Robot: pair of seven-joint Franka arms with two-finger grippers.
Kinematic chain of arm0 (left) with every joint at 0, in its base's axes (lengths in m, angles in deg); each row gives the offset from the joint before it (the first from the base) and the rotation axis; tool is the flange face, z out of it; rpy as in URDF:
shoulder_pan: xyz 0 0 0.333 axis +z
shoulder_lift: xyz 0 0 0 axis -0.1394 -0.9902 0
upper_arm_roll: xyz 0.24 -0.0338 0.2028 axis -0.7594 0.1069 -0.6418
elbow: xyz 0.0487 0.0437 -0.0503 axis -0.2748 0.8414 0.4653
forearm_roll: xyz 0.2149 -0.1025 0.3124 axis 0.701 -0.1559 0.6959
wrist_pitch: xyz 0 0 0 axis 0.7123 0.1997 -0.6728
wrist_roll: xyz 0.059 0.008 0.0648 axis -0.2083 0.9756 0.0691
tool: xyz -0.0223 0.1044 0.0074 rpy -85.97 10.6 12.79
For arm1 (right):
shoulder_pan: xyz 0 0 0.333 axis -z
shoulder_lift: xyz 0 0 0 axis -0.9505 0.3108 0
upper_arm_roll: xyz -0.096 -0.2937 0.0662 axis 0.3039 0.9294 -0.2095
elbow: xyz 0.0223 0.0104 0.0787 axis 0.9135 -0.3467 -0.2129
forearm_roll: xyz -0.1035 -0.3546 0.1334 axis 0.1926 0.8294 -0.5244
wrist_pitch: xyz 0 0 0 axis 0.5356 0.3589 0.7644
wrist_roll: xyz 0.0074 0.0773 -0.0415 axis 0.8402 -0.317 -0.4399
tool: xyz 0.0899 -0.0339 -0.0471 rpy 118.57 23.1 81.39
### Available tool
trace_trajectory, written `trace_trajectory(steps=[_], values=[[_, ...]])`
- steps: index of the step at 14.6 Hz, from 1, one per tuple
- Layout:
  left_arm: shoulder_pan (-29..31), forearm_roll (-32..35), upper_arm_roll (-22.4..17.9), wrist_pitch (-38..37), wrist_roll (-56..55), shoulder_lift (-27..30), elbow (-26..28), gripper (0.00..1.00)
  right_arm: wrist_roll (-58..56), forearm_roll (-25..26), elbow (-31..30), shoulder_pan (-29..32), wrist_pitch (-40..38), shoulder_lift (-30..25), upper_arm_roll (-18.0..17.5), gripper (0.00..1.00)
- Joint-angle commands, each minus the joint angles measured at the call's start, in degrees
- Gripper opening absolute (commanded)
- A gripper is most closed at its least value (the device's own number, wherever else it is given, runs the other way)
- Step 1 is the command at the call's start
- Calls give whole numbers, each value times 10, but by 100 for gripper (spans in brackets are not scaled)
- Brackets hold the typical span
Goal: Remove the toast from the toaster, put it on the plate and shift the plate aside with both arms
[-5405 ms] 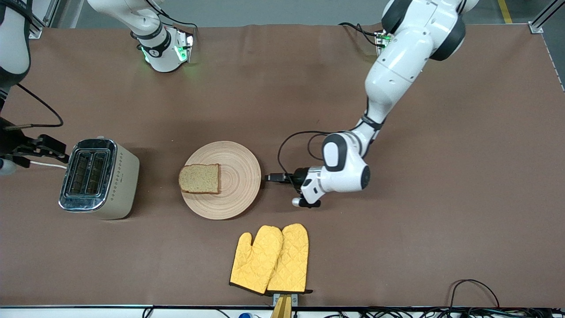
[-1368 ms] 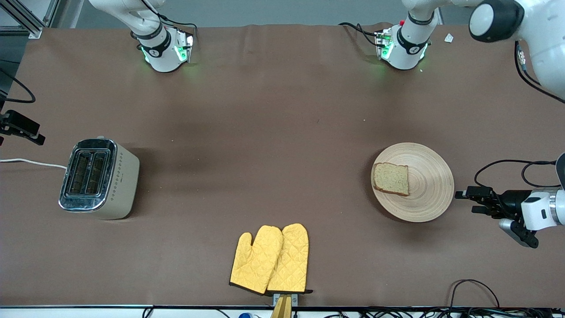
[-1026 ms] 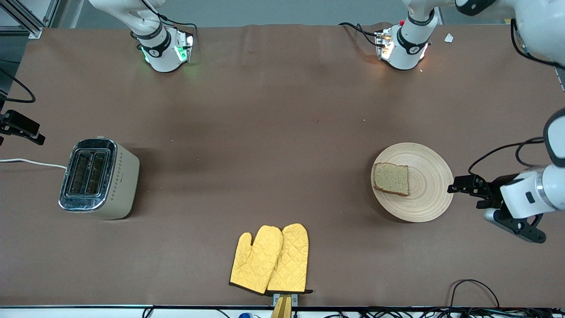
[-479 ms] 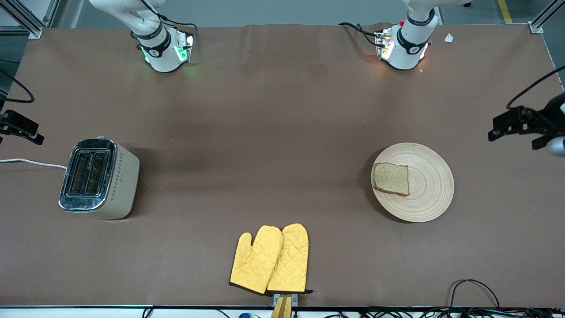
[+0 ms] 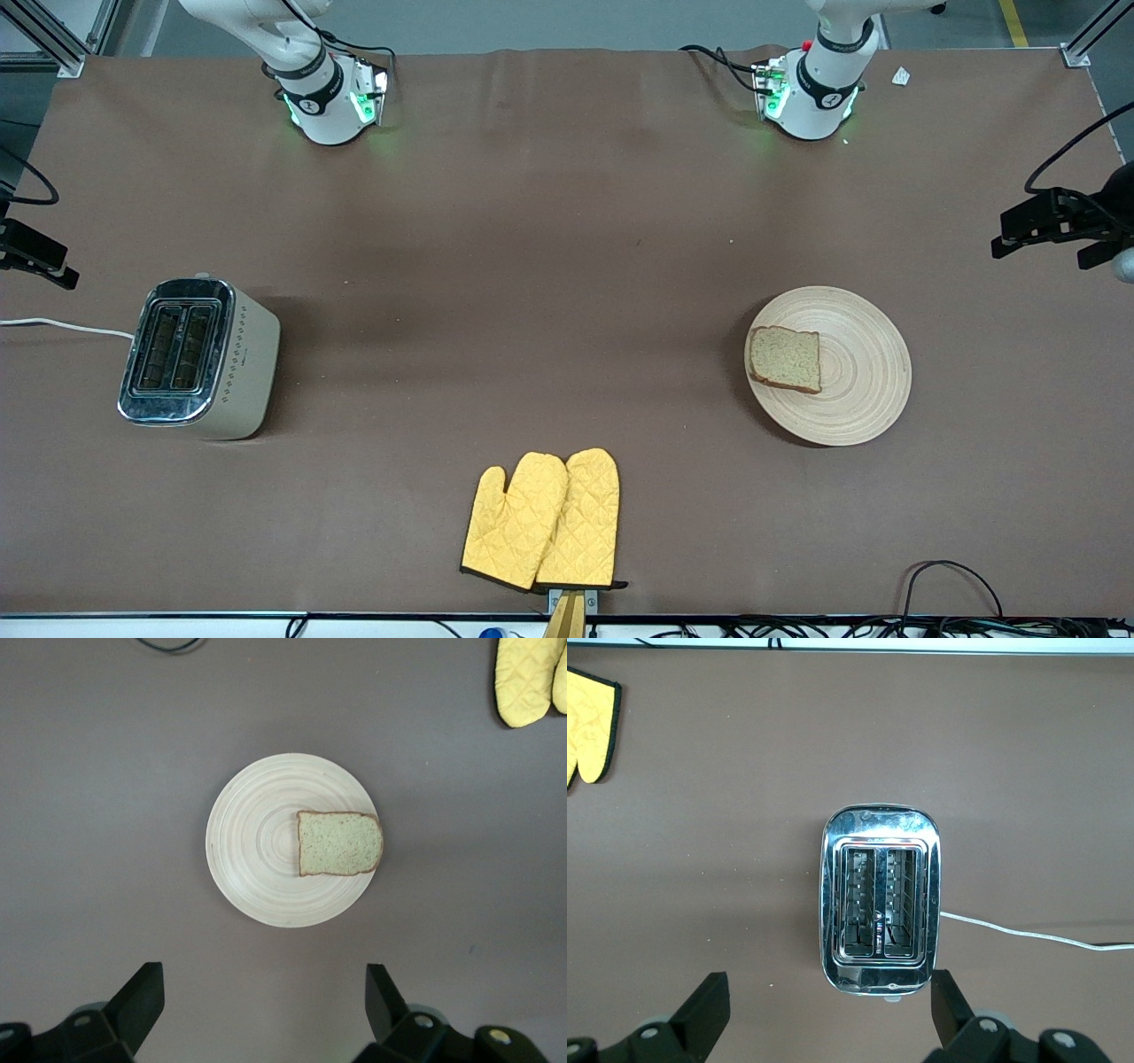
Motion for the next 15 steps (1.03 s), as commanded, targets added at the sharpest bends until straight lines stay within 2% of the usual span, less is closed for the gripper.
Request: trace_trajectory(steps=[1,4,6,9,12,15], values=[[-33,8,-4,69,-26,120,156,100,-8,1,-7,7,-1,-7,-7,100],[-45,12,-4,131,-46,189,253,100,-7,1,-6,7,-2,-7,-7,100],[-45,16,-7,159,-33,203,280,100,-8,1,-6,8,-2,-7,-7,100],[-44,18,-10,203,-15,202,288,100,-8,1,-7,7,-2,-7,-7,100],[-36,17,-7,207,-24,189,286,100,-8,1,-6,7,-2,-7,-7,100],[-36,18,-7,170,-16,155,232,100,-8,1,-7,7,-2,-7,-7,100]])
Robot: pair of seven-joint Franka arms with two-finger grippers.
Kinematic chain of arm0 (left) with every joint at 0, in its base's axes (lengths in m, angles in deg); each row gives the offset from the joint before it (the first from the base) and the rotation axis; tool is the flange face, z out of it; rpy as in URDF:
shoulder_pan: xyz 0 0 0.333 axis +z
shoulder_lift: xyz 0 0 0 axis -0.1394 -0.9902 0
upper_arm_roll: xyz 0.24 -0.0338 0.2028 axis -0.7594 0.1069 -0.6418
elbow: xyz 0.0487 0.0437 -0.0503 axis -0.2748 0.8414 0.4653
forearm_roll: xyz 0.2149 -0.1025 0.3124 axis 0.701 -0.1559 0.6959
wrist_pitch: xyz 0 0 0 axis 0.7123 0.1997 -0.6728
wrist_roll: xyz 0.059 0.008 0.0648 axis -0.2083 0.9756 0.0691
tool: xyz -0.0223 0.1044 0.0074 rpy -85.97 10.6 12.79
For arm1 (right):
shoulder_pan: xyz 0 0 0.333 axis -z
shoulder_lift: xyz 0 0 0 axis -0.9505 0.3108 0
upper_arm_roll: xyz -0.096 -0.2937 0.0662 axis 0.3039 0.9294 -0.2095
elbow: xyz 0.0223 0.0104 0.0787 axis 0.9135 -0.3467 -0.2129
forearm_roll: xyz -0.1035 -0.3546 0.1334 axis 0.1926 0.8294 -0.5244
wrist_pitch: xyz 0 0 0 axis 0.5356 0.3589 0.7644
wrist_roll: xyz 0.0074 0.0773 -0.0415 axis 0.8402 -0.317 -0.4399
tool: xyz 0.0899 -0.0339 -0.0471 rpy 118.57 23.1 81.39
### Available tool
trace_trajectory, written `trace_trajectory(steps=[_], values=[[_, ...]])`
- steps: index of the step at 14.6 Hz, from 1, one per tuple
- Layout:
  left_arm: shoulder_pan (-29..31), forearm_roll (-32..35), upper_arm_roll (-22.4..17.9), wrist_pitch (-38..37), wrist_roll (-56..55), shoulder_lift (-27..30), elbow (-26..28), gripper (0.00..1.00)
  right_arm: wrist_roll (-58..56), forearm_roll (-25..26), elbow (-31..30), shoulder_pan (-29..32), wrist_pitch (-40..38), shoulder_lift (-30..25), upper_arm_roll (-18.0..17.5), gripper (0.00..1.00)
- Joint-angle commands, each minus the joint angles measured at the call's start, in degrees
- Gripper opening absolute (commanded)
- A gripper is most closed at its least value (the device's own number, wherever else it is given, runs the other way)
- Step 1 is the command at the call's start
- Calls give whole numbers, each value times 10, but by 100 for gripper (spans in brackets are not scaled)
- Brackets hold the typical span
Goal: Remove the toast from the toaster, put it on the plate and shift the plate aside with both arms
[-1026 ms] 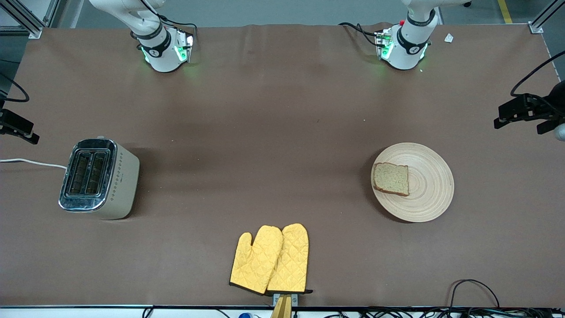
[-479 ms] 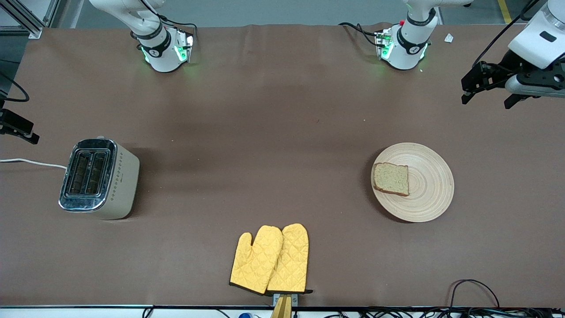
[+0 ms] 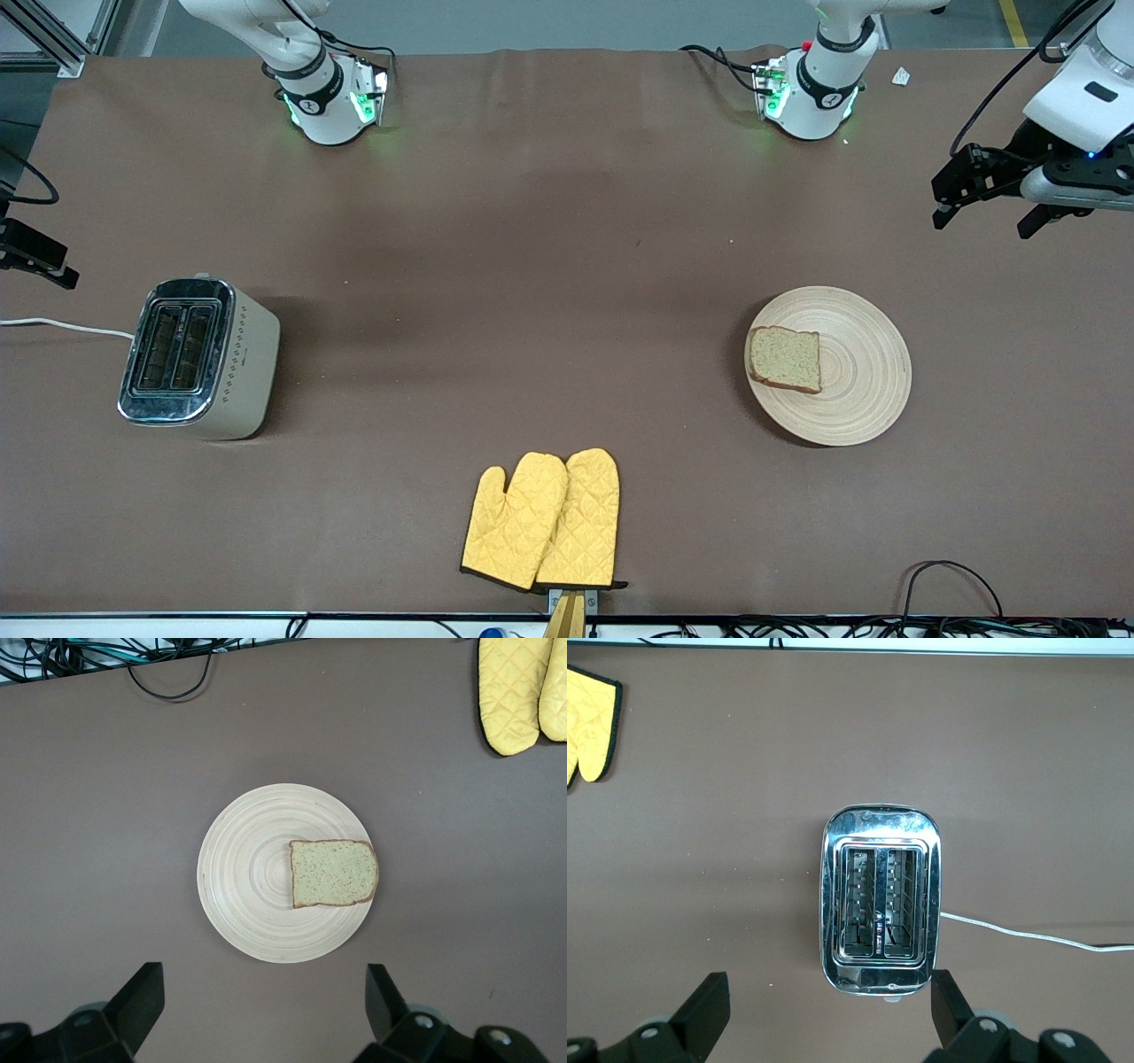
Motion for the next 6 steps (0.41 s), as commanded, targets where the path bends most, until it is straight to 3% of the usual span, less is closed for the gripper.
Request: trace_trajectory(steps=[1,6], values=[[3,13,3,-40,6,-33,-56,100,-6,1,-6,7,-2,-7,-7,100],[4,14,1,-55,4,-44,-70,100,-7,1,-7,7,-2,-7,-6,100]])
